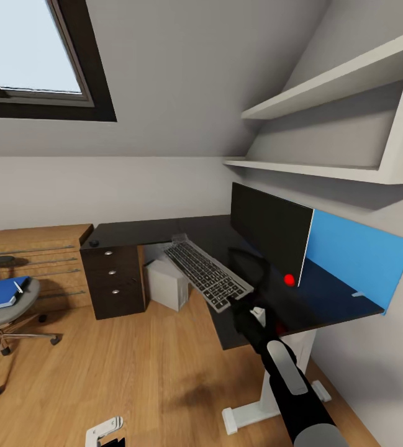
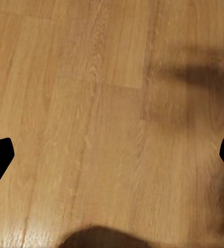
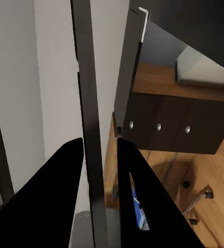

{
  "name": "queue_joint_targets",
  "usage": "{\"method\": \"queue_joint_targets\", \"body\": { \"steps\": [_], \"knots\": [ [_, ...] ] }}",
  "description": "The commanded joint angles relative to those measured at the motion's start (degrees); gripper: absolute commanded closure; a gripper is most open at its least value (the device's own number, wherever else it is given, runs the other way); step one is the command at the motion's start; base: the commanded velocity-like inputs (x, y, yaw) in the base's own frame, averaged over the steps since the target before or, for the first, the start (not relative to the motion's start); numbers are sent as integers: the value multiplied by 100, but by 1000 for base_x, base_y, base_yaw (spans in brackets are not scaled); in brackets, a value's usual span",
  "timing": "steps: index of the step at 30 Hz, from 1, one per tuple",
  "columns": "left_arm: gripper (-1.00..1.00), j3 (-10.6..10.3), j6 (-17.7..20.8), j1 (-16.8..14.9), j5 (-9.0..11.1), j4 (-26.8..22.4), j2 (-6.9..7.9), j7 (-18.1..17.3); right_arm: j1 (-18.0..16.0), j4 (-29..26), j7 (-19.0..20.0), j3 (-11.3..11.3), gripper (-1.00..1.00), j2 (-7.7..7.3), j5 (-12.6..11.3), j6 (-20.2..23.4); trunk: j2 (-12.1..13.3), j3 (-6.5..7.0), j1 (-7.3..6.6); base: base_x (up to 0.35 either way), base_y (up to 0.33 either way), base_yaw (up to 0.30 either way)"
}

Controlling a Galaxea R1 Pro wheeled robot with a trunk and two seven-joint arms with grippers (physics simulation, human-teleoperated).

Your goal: In the bedroom, organize the workspace by keeping the computer under the desk, ensuring the monitor is on the desk, placing the keyboard on the desk next to the monitor, placing the mouse on the desk next to the keyboard, moving the folder from the swivel chair onto the desk next to the mouse, stacking the notebook on top of the folder with the pen on top of the notebook, and positioning the swivel chair next to the desk.

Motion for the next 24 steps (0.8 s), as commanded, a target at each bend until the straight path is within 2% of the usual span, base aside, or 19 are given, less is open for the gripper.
{"method": "queue_joint_targets", "body": {
  "steps": [1,6,14,16,21,24],
  "knots": [
    [-100,-28,11,-4,41,-11,8,50,-3,27,10,-4,100,1,-51,-49,-4,-6,0,0,0,0],
    [-100,-28,11,-5,41,-11,8,50,-2,73,-134,-6,100,-1,-45,-489,-4,-6,0,0,0,0],
    [-100,-28,11,-4,41,-11,8,50,-2,93,-300,-9,100,0,-50,-937,-4,-6,0,1,0,0],
    [-100,-21,1,-6,41,-11,8,44,-2,440,-364,9,100,11,-65,-1320,-4,-6,0,261,0,0],
    [-100,-20,-88,-5,41,-11,8,34,-2,573,-378,31,100,35,-70,-1589,-4,-6,0,120,0,0],
    [-100,-19,-101,-4,41,-11,8,33,-3,626,-435,45,100,42,-70,-1916,-4,-6,0,9,0,0]
  ]
}}
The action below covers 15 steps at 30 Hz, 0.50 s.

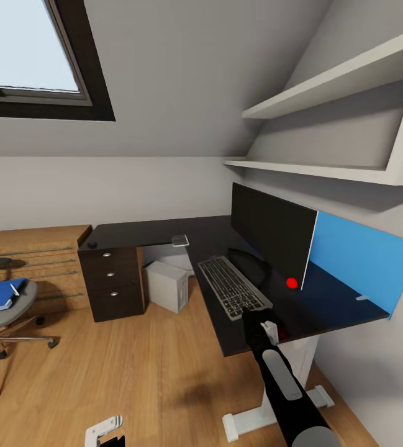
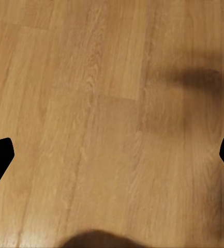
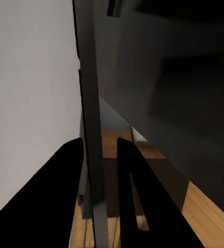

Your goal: In the bedroom, organize the workspace by keeping the computer under the desk, ensuring the monitor is on the desk, placing the keyboard on the desk next to the monitor, placing the mouse on the desk next to the keyboard, moving the folder from the swivel chair onto the desk next to the mouse, stacking the notebook on top of the folder with the pen on top of the notebook, and positioning the swivel chair next to the desk.

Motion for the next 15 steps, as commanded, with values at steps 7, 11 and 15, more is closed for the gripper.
{"method": "queue_joint_targets", "body": {
  "steps": [7,11,15],
  "knots": [
    [-100,-33,-2,-5,39,-11,8,50,-3,23,-16,8,100,4,-68,-94,-4,-7,0,69,0,0],
    [-100,-31,-6,-5,39,-11,8,50,-3,25,-16,8,100,4,-72,-96,-4,-7,0,199,0,0],
    [-100,-30,-7,-4,39,-11,8,50,-4,66,-16,15,100,4,-72,-97,-4,-7,0,46,0,0]
  ]
}}
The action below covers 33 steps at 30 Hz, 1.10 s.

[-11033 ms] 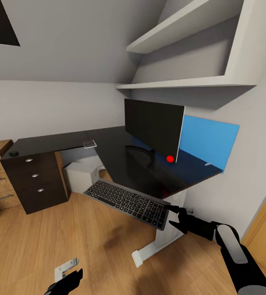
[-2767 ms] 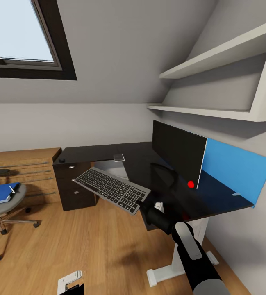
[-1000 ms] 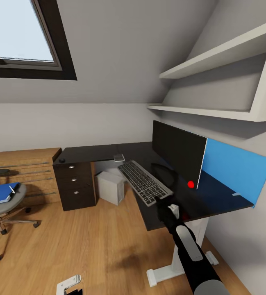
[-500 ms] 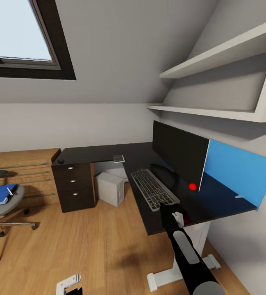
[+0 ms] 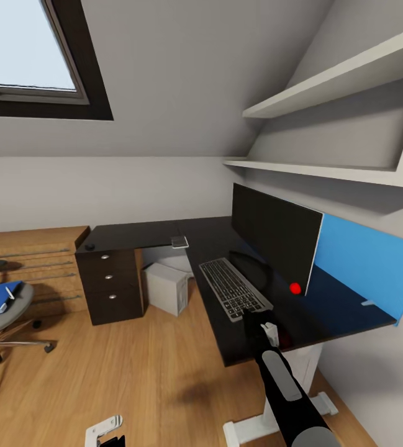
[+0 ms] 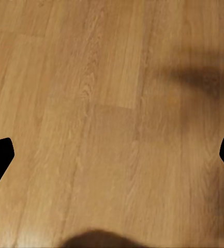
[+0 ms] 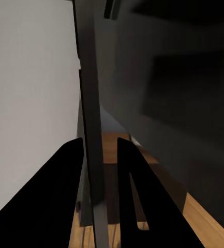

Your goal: In the bedroom, organize the workspace by keeping the computer under the desk, ensuring the monitor is on the desk, placing the keyboard on the desk next to the monitor, placing the mouse on the desk next to the keyboard, moving the folder from the swivel chair onto the desk next to the mouse, stacking the notebook on top of the folder with the pen on top of the notebook, and positioning the swivel chair next to the desk.

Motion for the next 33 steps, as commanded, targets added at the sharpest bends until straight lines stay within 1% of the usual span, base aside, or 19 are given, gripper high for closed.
{"method": "queue_joint_targets", "body": {
  "steps": [1,6,9,17,24,33],
  "knots": [
    [-100,-29,12,-4,39,-11,8,50,-3,6,8,5,100,2,-59,-24,-4,-6,0,98,0,0],
    [-100,-34,12,-4,39,-11,8,50,-4,15,8,6,100,1,-60,-24,-4,-6,0,232,0,0],
    [-100,-34,12,-4,39,-11,8,50,-3,16,8,6,100,3,-60,-24,-4,-6,0,98,18,0],
    [-100,-34,12,-4,39,-11,8,50,-4,16,8,6,100,0,-60,-24,-4,-6,0,89,198,0],
    [-100,-43,8,-4,39,-11,8,50,-2,16,4,1,100,0,-67,-24,-4,-6,0,209,19,0],
    [-100,-43,-6,-6,39,-14,8,54,-3,21,0,-2,100,0,-82,-32,-4,-6,0,65,1,0]
  ]
}}
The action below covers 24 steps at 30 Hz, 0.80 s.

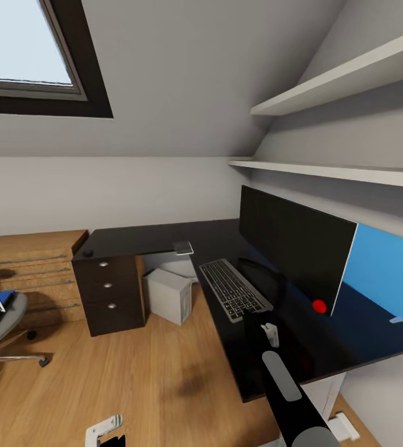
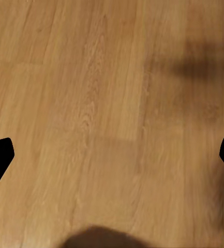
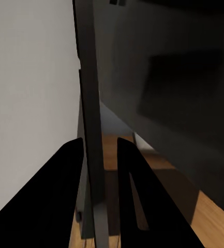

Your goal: In the bedroom, organize the workspace by keeping the computer under the desk, ensuring the monitor is on the desk, placing the keyboard on the desk next to the monitor, placing the mouse on the desk next to the keyboard, moving the folder from the swivel chair onto the desk next to the mouse, stacking the notebook on top of the folder with the pen on top of the notebook, and positioning the swivel chair next to the desk.

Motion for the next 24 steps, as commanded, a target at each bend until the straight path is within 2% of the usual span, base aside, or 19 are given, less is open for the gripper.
{"method": "queue_joint_targets", "body": {
  "steps": [1,5,11,18,24],
  "knots": [
    [-100,-28,-37,-4,39,-13,8,48,-3,-1,5,4,100,4,-62,-24,-3,-7,2,244,0,0],
    [-100,-28,-309,-4,39,-9,8,40,-2,0,5,4,100,5,-65,-24,-3,-7,2,248,12,0],
    [-100,-28,-401,-3,40,-8,8,37,-3,1,5,4,100,8,-65,-30,-3,-7,2,277,34,0],
    [-100,-28,-410,-3,47,-8,8,37,-4,27,-173,4,100,16,-78,-36,-3,-7,2,55,3,0],
    [-100,-28,-410,-3,47,-8,5,42,-7,108,-249,6,100,24,-433,-30,-3,-7,2,2,0,0]
  ]
}}
